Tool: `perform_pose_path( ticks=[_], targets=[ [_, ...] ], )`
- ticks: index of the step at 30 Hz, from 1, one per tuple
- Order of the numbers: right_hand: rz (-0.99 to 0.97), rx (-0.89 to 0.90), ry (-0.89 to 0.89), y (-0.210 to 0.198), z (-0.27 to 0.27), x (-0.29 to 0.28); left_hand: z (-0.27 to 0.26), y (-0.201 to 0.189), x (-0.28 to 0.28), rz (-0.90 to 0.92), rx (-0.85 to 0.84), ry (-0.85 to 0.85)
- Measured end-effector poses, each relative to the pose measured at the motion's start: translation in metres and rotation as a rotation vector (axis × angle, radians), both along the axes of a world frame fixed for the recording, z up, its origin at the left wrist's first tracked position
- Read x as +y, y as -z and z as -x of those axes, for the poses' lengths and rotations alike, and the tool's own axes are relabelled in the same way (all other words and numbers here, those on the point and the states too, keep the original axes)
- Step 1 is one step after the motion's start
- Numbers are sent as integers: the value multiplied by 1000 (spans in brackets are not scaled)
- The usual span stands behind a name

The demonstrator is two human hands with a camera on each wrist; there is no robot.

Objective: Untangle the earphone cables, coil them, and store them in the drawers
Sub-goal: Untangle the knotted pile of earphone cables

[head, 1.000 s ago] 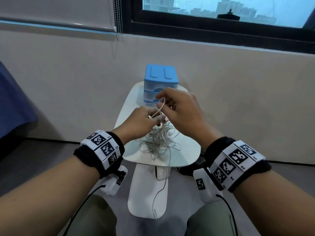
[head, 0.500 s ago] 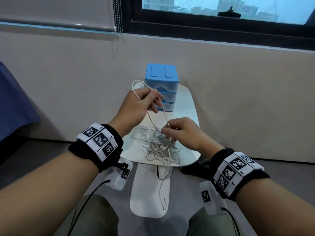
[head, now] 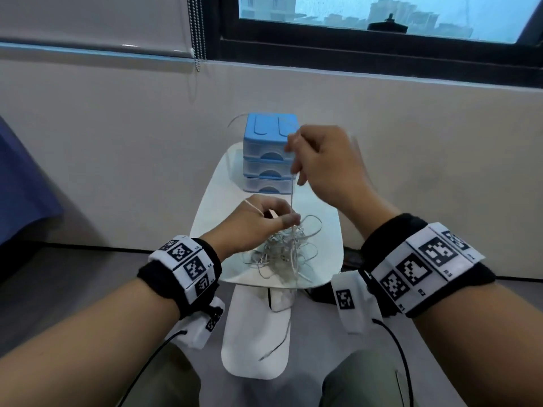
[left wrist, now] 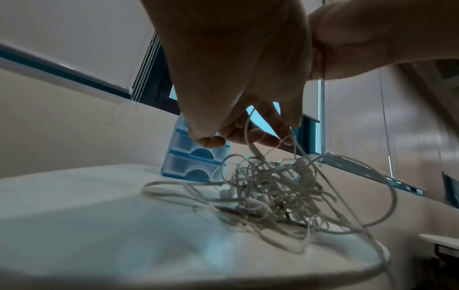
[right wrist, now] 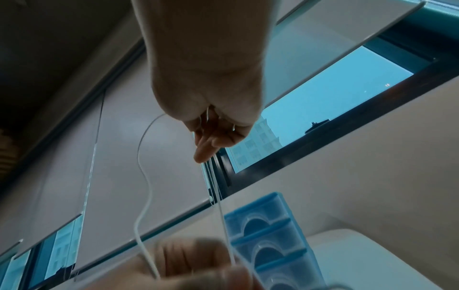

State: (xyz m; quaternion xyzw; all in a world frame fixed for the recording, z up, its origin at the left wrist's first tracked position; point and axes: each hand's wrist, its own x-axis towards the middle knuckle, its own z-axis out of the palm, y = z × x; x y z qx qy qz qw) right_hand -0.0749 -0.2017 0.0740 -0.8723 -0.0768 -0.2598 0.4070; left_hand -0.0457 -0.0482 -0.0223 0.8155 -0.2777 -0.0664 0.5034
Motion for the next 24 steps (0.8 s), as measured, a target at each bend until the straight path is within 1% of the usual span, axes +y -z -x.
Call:
perform_pose_path(
  ticks=[2,4,6,8,9,10,12,13,15,16,17,19,20,21,24],
  targets=[
    [-63,-137,11,-14,3,-1,-2,0,-2,-15,-22,8],
    [-73,-281,33,-24,3,-2,-6,1,-1,-44,-21,17],
    [-47,-409,63,-29,0,-5,-11,4,0,-152,-48,10],
    [6,-486,81,-30,3,-8,-11,7,1,-253,-81,-8],
    [55,-473,82,-29,5,-10,-12,8,1,-245,-86,-7],
    [136,-410,90,-24,4,-13,-12,8,2,-219,-91,-14],
    [347,-146,78,-3,-1,-18,-12,3,2,-159,-132,-40],
    [409,15,27,11,-4,-19,-13,1,3,-138,-157,-56],
    [476,266,-54,34,-8,-22,-13,-6,3,-113,-201,-74],
    [537,342,-60,41,-6,-23,-12,-8,2,-120,-225,-73],
    [592,379,-54,44,-4,-24,-11,-9,2,-143,-245,-72],
    [625,379,-38,45,-3,-27,-10,-7,1,-175,-236,-61],
    [619,346,-27,43,-4,-27,-10,-6,1,-176,-219,-50],
    [571,286,-33,39,-3,-25,-11,-4,1,-180,-200,-39],
    [299,35,-13,22,-2,-17,-13,1,-1,-226,-159,-26]
  ],
)
